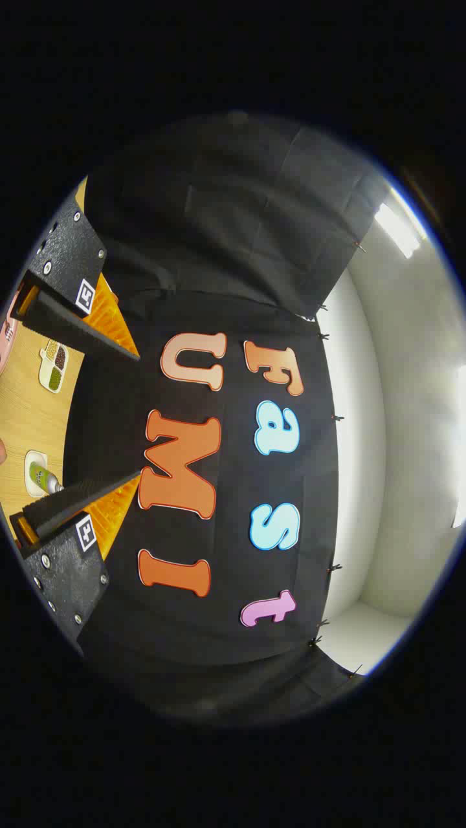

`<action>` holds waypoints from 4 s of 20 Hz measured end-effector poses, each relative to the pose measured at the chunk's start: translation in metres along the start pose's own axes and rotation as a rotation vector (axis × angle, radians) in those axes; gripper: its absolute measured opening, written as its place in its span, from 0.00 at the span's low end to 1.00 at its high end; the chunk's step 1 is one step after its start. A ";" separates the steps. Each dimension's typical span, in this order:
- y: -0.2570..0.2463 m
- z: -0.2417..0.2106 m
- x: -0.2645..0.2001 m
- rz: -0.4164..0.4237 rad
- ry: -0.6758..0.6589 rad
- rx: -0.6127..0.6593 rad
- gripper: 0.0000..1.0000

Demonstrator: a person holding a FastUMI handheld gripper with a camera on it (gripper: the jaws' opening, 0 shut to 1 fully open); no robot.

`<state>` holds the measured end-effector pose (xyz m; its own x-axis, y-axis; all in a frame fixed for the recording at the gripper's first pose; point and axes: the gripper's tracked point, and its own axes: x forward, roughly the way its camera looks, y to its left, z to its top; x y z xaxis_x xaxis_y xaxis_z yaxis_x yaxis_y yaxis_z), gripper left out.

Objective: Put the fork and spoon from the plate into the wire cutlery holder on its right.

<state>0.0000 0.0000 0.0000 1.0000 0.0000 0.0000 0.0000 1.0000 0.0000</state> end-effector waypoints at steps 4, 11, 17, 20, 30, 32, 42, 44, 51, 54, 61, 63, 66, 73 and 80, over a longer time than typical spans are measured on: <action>0.012 -0.006 0.003 0.033 0.006 -0.028 0.96; -0.009 -0.009 -0.003 -0.036 -0.003 -0.042 0.96; -0.030 -0.021 -0.013 -0.113 0.023 -0.033 0.96; -0.024 -0.054 -0.019 -0.124 0.099 -0.013 0.96; 0.020 -0.185 -0.046 -0.078 0.445 0.027 0.97; 0.031 -0.216 -0.054 -0.060 0.529 0.035 0.97; 0.089 -0.341 -0.120 0.007 0.930 0.011 0.93; 0.100 -0.360 -0.137 0.024 0.998 0.010 0.89; 0.109 -0.406 -0.172 -0.010 1.124 0.022 0.74; 0.113 -0.420 -0.182 -0.018 1.182 0.048 0.62; 0.120 -0.433 -0.188 0.009 1.283 0.050 0.40; 0.118 -0.438 -0.191 0.007 1.310 0.036 0.35; 0.119 -0.441 -0.192 0.010 1.336 0.032 0.23; 0.116 -0.415 -0.186 0.011 1.322 0.140 0.09; 0.093 -0.415 -0.181 0.005 1.289 0.109 0.08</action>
<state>-0.1806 0.0932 -0.4149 0.2791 0.0649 -0.9581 0.0573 0.9948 0.0841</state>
